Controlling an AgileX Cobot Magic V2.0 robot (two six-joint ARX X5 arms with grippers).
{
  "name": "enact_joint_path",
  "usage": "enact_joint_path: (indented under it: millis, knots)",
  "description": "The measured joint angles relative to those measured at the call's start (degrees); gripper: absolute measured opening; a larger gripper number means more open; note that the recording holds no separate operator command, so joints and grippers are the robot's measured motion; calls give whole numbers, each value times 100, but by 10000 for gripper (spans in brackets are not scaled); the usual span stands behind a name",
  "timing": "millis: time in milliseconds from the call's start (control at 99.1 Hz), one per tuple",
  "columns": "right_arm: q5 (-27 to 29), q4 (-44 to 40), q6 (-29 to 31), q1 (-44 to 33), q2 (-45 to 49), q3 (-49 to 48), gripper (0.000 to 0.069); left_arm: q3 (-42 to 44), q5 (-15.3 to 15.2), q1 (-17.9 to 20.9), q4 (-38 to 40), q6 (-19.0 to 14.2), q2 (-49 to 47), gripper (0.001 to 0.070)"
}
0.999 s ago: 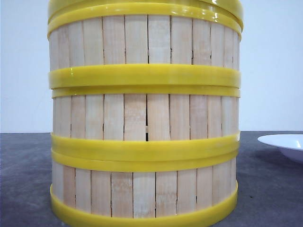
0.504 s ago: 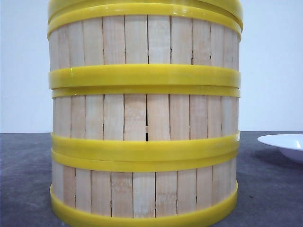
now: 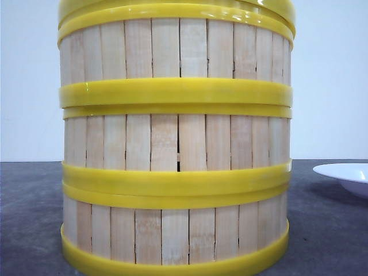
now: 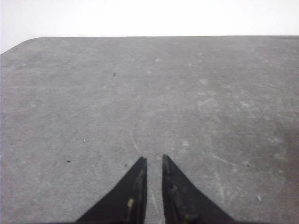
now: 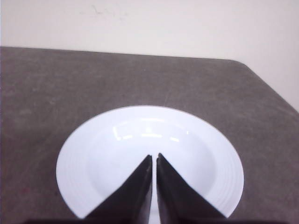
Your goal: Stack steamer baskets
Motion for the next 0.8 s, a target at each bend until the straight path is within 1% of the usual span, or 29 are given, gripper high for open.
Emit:
enact_joint_path:
  millis: [182, 242, 373, 797]
  knots:
    - [-48, -24, -2, -9, -232, -258, 10, 0, 0, 0, 0, 0, 0, 34]
    - [-70, -175, -2, -33, -291, -264, 10, 0, 0, 0, 0, 0, 0, 34]
    - [-76, -234, -4, -66, -444, -264, 10, 0, 0, 0, 0, 0, 0, 34]
    - [-107, -251, -2, -66, -448, -260, 10, 0, 0, 0, 0, 0, 0, 34]
